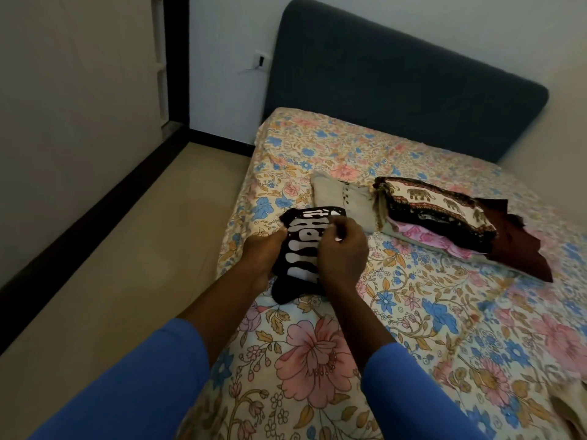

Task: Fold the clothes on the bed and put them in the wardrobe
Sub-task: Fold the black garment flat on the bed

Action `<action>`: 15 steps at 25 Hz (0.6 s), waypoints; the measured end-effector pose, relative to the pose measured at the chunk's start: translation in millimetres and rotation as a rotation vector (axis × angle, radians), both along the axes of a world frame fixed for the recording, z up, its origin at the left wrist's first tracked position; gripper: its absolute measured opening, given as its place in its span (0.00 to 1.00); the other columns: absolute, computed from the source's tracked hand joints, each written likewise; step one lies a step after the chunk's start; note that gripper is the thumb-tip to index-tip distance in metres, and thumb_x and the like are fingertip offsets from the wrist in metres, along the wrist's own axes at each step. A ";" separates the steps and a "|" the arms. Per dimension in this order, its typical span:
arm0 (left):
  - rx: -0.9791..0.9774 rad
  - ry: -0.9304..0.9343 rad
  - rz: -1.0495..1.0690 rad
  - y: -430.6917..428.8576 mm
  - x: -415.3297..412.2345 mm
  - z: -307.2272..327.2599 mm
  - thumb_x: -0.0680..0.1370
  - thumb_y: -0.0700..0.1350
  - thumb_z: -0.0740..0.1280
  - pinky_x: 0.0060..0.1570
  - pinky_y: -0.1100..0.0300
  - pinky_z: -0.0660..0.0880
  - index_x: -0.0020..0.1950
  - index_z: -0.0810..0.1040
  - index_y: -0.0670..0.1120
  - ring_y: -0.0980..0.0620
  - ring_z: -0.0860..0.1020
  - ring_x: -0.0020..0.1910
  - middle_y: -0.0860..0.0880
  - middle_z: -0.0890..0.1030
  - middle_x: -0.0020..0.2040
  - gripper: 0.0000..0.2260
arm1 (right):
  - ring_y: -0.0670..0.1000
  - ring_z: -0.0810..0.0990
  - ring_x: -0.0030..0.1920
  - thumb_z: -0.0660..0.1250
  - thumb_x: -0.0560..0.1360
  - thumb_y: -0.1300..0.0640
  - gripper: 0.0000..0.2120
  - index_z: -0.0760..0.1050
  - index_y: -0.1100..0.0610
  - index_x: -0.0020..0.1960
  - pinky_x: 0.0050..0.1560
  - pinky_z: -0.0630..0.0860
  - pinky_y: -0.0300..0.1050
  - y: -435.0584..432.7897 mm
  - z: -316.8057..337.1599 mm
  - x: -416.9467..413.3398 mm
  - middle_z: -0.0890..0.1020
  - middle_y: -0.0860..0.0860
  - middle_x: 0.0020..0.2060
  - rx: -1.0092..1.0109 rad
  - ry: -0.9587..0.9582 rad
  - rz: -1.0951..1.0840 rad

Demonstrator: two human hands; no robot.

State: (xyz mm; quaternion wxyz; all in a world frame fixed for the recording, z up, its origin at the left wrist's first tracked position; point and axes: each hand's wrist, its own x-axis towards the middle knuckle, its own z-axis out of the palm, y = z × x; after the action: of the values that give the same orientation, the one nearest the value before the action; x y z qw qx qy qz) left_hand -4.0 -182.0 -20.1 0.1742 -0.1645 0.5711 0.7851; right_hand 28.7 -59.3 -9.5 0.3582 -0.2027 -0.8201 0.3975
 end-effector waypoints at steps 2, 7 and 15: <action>-0.032 -0.027 0.000 3.2 -8.5 -3.7 0.77 0.41 0.74 0.38 0.55 0.82 0.62 0.78 0.39 0.45 0.84 0.45 0.41 0.85 0.52 0.15 | 0.56 0.75 0.64 0.65 0.81 0.46 0.17 0.76 0.52 0.66 0.63 0.73 0.55 31.3 -9.1 4.7 0.78 0.53 0.62 -0.058 -0.199 -0.195; -0.820 0.261 -0.117 -4.3 -21.5 -4.6 0.71 0.51 0.73 0.53 0.50 0.80 0.60 0.79 0.47 0.43 0.82 0.53 0.45 0.83 0.56 0.19 | 0.60 0.86 0.47 0.78 0.69 0.37 0.29 0.80 0.63 0.50 0.52 0.84 0.58 72.2 -19.6 -7.0 0.86 0.59 0.49 -0.459 -0.589 0.138; -0.887 0.797 -0.026 23.2 -6.0 -7.0 0.76 0.50 0.73 0.51 0.52 0.77 0.65 0.77 0.51 0.46 0.78 0.55 0.47 0.77 0.58 0.18 | 0.58 0.86 0.39 0.78 0.68 0.66 0.24 0.77 0.67 0.62 0.36 0.83 0.51 78.3 32.3 -25.4 0.86 0.62 0.48 -0.784 -0.667 0.282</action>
State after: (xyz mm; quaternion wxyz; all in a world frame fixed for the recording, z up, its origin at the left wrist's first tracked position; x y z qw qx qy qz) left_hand -10.0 -158.7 -27.2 -0.1296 0.0929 0.8677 0.4709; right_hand 3.3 19.0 22.8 -0.0813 -0.3247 -0.6988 0.6322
